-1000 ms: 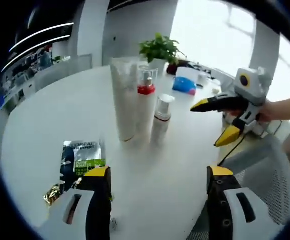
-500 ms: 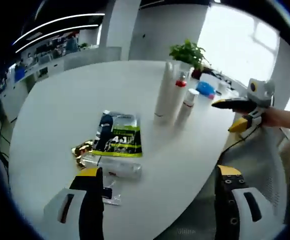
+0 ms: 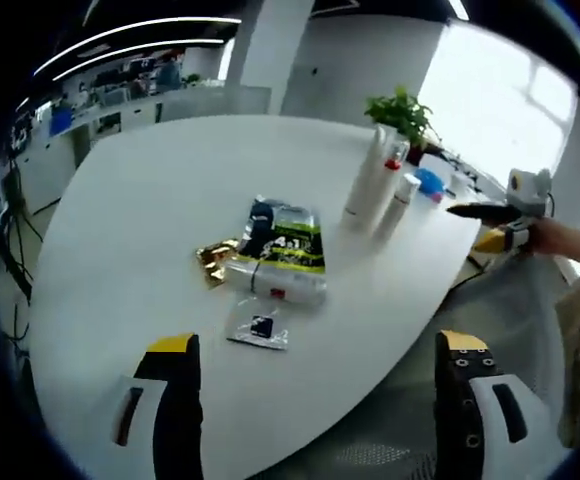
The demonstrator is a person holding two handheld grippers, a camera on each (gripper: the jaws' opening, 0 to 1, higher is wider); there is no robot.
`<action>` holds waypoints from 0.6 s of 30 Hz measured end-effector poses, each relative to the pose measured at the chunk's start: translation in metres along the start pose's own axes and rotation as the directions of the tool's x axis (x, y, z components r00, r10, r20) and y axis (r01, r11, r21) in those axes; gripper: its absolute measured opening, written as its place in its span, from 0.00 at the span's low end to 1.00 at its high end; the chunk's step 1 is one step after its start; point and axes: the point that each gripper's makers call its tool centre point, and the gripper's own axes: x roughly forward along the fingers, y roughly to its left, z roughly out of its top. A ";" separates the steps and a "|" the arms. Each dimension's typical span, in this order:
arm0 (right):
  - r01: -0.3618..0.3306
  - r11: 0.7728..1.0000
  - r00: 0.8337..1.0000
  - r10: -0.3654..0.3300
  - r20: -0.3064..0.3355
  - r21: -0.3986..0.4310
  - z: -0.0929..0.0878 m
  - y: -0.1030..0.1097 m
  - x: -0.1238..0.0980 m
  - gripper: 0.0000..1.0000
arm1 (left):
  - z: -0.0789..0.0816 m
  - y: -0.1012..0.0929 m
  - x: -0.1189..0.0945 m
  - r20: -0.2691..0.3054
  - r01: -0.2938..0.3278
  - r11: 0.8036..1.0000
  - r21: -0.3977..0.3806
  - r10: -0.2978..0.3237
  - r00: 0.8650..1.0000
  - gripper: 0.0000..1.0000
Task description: Arrange the skincare products in the storage area until every visible bottle or jar stands upright without overlapping.
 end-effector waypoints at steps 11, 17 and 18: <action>-0.024 0.999 0.999 0.023 -0.038 -0.022 -0.005 0.005 0.002 0.99 | -0.002 0.002 0.002 0.028 -0.021 0.999 -0.043 0.022 0.999 0.97; -0.052 0.997 0.997 0.048 -0.057 -0.056 0.001 0.006 0.007 0.99 | -0.004 0.001 -0.001 0.021 -0.038 0.998 -0.047 0.039 0.999 0.96; -0.061 0.996 0.997 0.058 -0.058 -0.063 0.003 0.008 0.009 0.97 | -0.004 0.001 -0.001 0.023 -0.039 0.998 -0.046 0.040 0.999 0.96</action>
